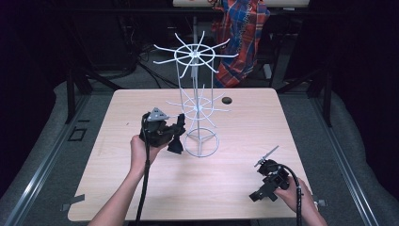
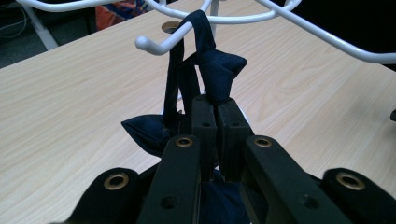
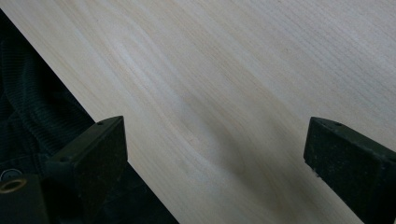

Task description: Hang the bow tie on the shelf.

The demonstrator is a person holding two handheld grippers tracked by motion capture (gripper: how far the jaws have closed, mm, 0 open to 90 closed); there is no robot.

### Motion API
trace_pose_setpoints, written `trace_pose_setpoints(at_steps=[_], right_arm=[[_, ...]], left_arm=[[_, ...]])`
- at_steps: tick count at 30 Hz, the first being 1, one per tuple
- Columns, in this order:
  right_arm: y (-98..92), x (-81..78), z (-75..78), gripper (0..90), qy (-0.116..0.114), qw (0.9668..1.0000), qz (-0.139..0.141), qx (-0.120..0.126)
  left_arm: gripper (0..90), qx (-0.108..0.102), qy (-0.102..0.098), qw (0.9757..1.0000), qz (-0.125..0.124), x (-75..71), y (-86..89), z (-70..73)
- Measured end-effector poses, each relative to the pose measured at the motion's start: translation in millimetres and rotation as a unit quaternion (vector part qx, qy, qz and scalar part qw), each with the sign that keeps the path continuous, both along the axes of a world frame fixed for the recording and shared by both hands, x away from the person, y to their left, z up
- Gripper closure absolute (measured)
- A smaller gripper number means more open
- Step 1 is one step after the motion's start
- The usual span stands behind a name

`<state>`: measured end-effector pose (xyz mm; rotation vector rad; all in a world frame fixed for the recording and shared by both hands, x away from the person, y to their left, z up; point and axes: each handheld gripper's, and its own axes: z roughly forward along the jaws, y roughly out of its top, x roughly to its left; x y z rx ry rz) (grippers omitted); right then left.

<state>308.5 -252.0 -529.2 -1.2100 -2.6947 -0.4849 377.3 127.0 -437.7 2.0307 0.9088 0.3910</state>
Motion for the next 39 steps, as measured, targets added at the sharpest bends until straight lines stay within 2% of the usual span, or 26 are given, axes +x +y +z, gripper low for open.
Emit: trace_pose_setpoints(at_steps=[6, 7, 11, 12, 15, 17, 20, 21, 22, 23, 24, 25, 33, 38, 39], right_arm=[[0.6, -0.2, -0.6, 5.6, 0.002, 1.0000, -0.004, 0.005], [-0.1, 0.6, 0.3, 5.6, 0.002, 1.0000, 0.004, -0.005], [0.0, 0.5, 0.5, 5.6, 0.003, 1.0000, 0.004, -0.004], [0.6, -0.3, -0.2, 5.6, 0.002, 1.0000, -0.004, 0.004], [-0.3, 0.1, -0.1, 5.6, 0.001, 1.0000, 0.000, -0.001], [0.3, -0.3, -0.2, 5.6, 0.002, 1.0000, -0.003, 0.004], [-0.7, 0.8, 1.0, 5.6, 0.003, 1.0000, 0.008, -0.004], [-0.7, 0.7, 0.9, 5.6, 0.003, 1.0000, 0.006, -0.004], [0.7, -1.9, -1.4, 5.6, -0.004, 0.9998, -0.014, 0.010], [0.7, -1.9, -1.4, 5.6, -0.004, 0.9998, -0.015, 0.011], [0.6, -1.8, -1.3, 5.6, -0.004, 0.9998, -0.014, 0.011], [-1.1, 0.9, 1.5, 5.6, 0.002, 0.9999, 0.007, -0.007], [-1.2, -0.2, 1.7, 5.6, -0.003, 1.0000, -0.001, 0.001], [-1.2, -0.4, 2.6, 5.5, -0.001, 1.0000, 0.000, 0.006], [-1.8, -0.1, 3.2, 5.5, -0.002, 1.0000, 0.002, 0.003]], left_arm=[[86.4, 0.001, 0.005, 1.0000, 0.006, 1.0, 3.9, -0.2], [85.7, 0.002, 0.005, 1.0000, 0.005, 1.2, 4.3, -0.4], [81.2, 0.003, 0.003, 1.0000, 0.005, 1.4, 3.4, -1.8], [80.2, 0.003, 0.003, 1.0000, 0.005, 1.4, 3.4, -1.8], [77.7, 0.006, 0.006, 1.0000, 0.003, 1.2, 2.7, -1.9], [75.2, 0.006, 0.007, 1.0000, 0.001, 1.1, 2.7, -2.4], [73.2, 0.006, 0.006, 1.0000, 0.002, 0.9, 2.0, -3.1], [69.7, 0.007, 0.007, 0.9999, 0.001, 0.8, 1.6, -3.3], [67.7, 0.007, 0.008, 0.9999, 0.002, 0.7, 1.3, -3.1], [64.8, 0.009, 0.008, 0.9999, 0.001, 0.7, 1.0, -3.0], [62.5, 0.012, 0.009, 0.9999, 0.002, 0.5, 0.8, -2.8], [59.4, 0.015, 0.009, 0.9998, 0.005, 0.3, 0.6, -2.6], [43.1, 0.025, 0.018, 0.9995, 0.007, -1.8, 2.2, -1.2], [34.8, 0.027, 0.014, 0.9995, 0.012, -4.7, 4.5, 0.5], [33.2, 0.034, 0.012, 0.9993, 0.013, -7.1, 6.9, 2.6]])
